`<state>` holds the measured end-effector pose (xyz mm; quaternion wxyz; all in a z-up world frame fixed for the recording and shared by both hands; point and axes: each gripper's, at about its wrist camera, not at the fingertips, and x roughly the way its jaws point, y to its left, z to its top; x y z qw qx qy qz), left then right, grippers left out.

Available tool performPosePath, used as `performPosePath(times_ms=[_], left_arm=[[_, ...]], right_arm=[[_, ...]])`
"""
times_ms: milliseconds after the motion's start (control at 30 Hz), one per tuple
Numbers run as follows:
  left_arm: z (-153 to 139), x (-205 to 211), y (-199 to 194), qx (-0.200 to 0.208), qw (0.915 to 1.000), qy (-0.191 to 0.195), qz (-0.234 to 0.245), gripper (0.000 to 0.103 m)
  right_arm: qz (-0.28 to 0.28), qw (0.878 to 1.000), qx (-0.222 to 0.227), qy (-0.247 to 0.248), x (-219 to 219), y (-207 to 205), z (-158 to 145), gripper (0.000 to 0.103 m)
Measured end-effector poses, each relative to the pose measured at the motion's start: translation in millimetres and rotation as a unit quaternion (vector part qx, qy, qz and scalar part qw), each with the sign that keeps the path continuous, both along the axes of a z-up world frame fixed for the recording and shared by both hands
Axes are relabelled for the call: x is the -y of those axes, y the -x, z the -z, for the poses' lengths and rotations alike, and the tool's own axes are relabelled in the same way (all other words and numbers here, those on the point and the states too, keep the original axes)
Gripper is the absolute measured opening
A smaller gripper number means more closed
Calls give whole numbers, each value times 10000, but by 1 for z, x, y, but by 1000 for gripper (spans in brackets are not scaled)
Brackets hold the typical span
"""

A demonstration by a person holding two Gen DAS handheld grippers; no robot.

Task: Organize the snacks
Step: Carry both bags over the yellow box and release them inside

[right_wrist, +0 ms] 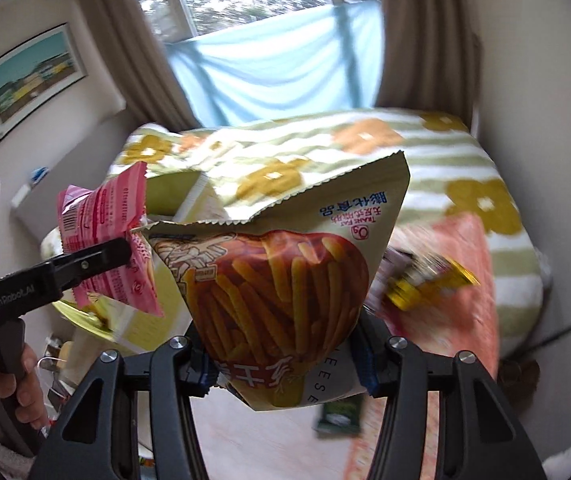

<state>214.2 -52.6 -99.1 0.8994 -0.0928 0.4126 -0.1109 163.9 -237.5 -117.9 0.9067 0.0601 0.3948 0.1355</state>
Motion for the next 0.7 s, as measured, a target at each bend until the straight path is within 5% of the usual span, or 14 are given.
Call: performPosePath(times_ms=[333,700], left_arm=[[-26,-124,-21,138,9987,-62,-482,64],[12,-212,-84,-502,9987,-85,-44,64]], right_arm=[[-437,9985,291,-178,-112,-40,-24,50],[-153,9998,75,-63,-204,-82,-17,50]])
